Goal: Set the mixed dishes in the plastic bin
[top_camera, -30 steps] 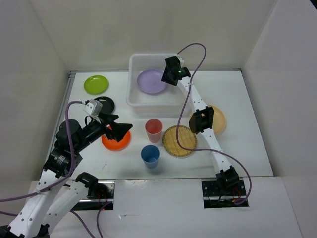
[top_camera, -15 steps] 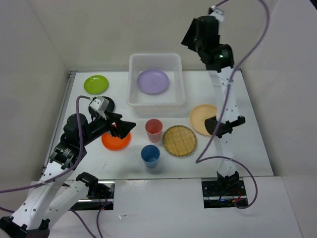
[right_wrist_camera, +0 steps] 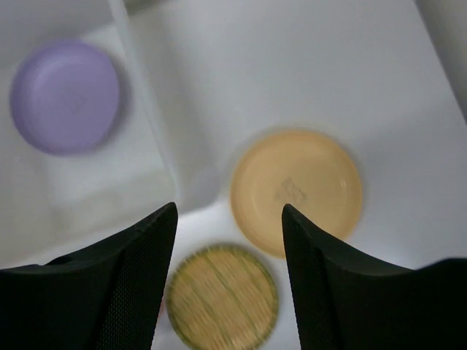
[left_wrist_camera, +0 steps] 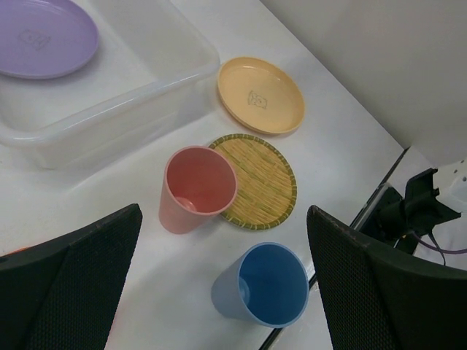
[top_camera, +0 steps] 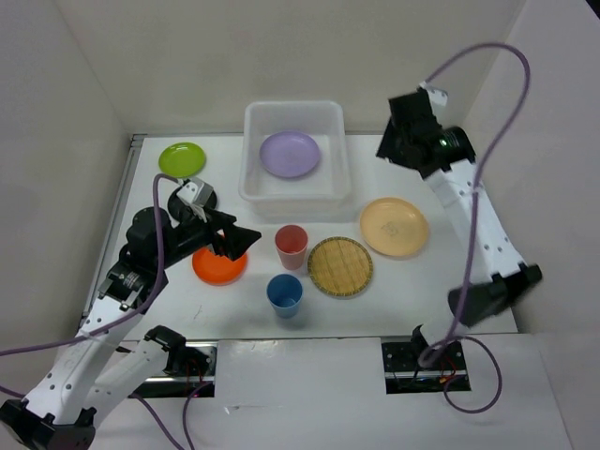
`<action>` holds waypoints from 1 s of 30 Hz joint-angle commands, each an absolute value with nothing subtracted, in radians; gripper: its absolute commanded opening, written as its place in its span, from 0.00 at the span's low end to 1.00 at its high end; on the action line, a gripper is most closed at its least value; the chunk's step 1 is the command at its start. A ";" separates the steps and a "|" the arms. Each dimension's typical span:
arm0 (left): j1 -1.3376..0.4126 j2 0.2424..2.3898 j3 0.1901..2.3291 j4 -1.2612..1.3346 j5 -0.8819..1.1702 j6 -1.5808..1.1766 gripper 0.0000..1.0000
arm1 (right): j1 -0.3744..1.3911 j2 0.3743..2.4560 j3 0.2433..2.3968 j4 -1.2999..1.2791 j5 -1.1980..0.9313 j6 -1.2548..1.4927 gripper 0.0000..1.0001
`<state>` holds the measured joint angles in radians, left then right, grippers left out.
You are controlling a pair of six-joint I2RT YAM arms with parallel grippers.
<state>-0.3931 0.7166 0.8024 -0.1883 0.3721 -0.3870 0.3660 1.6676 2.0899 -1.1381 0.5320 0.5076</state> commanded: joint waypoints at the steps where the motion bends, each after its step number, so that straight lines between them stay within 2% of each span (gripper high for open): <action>1: -0.382 0.742 0.844 -0.143 0.440 -0.354 1.00 | 0.260 1.308 1.721 -0.895 0.337 0.537 0.65; 3: -0.382 0.764 0.853 -0.134 0.449 -0.354 1.00 | 0.151 1.247 1.494 -0.796 0.257 0.586 0.65; 8: -0.391 0.773 0.853 -0.143 0.449 -0.354 1.00 | 0.010 1.116 1.142 -0.658 0.235 0.675 0.66; 17: -0.391 0.764 0.853 -0.143 0.460 -0.345 1.00 | -0.178 1.170 0.859 -0.506 -0.017 0.664 0.66; 30: -0.391 0.773 0.862 -0.143 0.469 -0.345 1.00 | -0.169 1.388 0.686 -0.270 0.003 0.712 0.66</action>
<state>-0.3893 0.7765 0.8215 -0.1806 0.4435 -0.3656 -0.1764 1.3525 0.7063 -0.3931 -0.0093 0.6933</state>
